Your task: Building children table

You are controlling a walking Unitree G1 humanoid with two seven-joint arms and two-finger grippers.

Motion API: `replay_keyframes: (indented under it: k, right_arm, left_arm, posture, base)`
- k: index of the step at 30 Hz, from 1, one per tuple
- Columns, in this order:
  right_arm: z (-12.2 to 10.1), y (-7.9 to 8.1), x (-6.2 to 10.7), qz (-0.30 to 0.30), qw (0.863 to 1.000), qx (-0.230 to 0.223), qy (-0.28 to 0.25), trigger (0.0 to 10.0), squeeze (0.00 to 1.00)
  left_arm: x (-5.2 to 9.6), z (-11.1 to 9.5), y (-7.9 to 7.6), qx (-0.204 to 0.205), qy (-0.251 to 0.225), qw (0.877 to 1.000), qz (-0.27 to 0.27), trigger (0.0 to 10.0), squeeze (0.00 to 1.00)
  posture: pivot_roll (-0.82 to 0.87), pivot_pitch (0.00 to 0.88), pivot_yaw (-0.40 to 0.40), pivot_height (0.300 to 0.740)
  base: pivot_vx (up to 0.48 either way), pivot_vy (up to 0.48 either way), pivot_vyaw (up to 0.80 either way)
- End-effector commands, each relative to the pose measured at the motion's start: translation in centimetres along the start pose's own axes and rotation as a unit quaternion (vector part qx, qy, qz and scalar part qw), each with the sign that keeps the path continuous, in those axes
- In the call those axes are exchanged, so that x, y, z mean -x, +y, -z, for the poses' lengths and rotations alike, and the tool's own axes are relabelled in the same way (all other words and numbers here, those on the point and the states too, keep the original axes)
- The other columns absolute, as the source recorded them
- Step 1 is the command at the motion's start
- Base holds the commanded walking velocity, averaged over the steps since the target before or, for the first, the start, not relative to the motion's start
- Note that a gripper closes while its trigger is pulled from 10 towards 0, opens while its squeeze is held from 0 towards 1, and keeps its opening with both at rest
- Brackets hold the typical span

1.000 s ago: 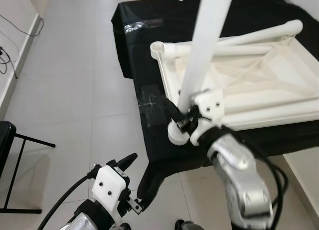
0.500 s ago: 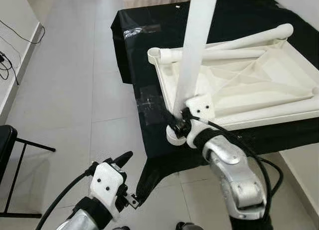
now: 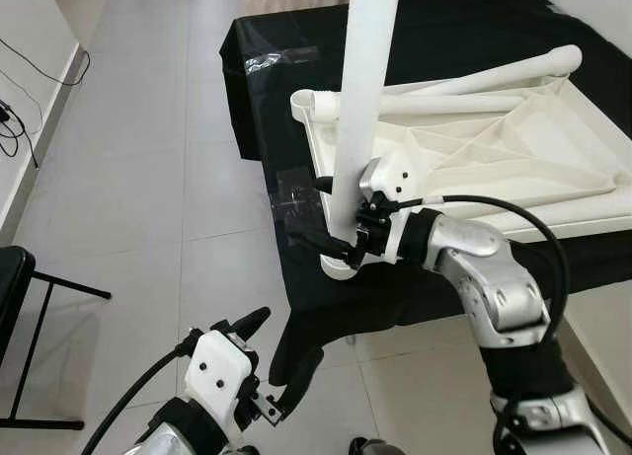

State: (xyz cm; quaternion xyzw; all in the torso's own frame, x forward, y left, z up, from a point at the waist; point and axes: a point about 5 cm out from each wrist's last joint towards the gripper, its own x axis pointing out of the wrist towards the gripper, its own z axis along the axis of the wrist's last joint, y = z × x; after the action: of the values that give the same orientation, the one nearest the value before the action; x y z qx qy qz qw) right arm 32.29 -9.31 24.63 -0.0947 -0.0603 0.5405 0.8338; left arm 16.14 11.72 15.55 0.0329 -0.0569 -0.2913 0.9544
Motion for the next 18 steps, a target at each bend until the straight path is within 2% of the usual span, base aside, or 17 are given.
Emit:
replay_keyframes:
  k: [1,2,3,8,17,18]
  right_arm:
    - [-0.6,-0.5,-0.9,-0.026,0.999,-0.007,-0.024,7.1,0.00]
    - [-0.6,-0.5,-0.9,-0.026,0.999,-0.007,-0.024,7.1,0.00]
    - [-0.8,-0.8,-1.1,-0.044,0.998,-0.012,-0.031,0.0,0.00]
    - [-0.9,-1.1,-0.8,-0.127,0.992,-0.011,-0.023,0.0,0.00]
    - [-0.4,-2.0,0.0,-0.135,0.991,-0.007,-0.004,0.0,0.00]
    - [0.2,-2.2,0.5,-0.100,0.995,0.004,0.011,0.0,0.00]
  left_arm:
    - [0.4,0.0,-0.4,-0.001,0.012,1.000,0.008,10.0,0.00]
    - [0.4,0.0,-0.4,-0.001,0.012,1.000,0.008,10.0,0.00]
    - [0.6,-0.1,-0.6,-0.001,0.013,1.000,0.009,10.0,0.00]
    - [1.2,-0.5,-1.1,0.002,0.018,1.000,0.011,10.0,0.00]
    - [1.6,-0.7,-1.3,0.006,0.021,1.000,0.014,10.0,0.00]
    - [1.7,-0.7,-1.3,0.006,0.022,1.000,0.013,10.0,0.00]
  posture:
    - [0.05,0.258,-0.017,0.740]
    - [0.05,0.258,-0.017,0.740]
    - [0.06,0.266,-0.016,0.740]
    - [0.08,0.295,-0.012,0.740]
    - [0.07,0.311,-0.004,0.740]
    - [0.05,0.315,-0.005,0.740]
  base:
    - [0.000,0.000,0.00]
    - [0.000,0.000,0.00]
    - [0.000,0.000,0.00]
    - [0.000,0.000,0.00]
    - [0.000,0.000,0.00]
    - [0.000,0.000,0.00]
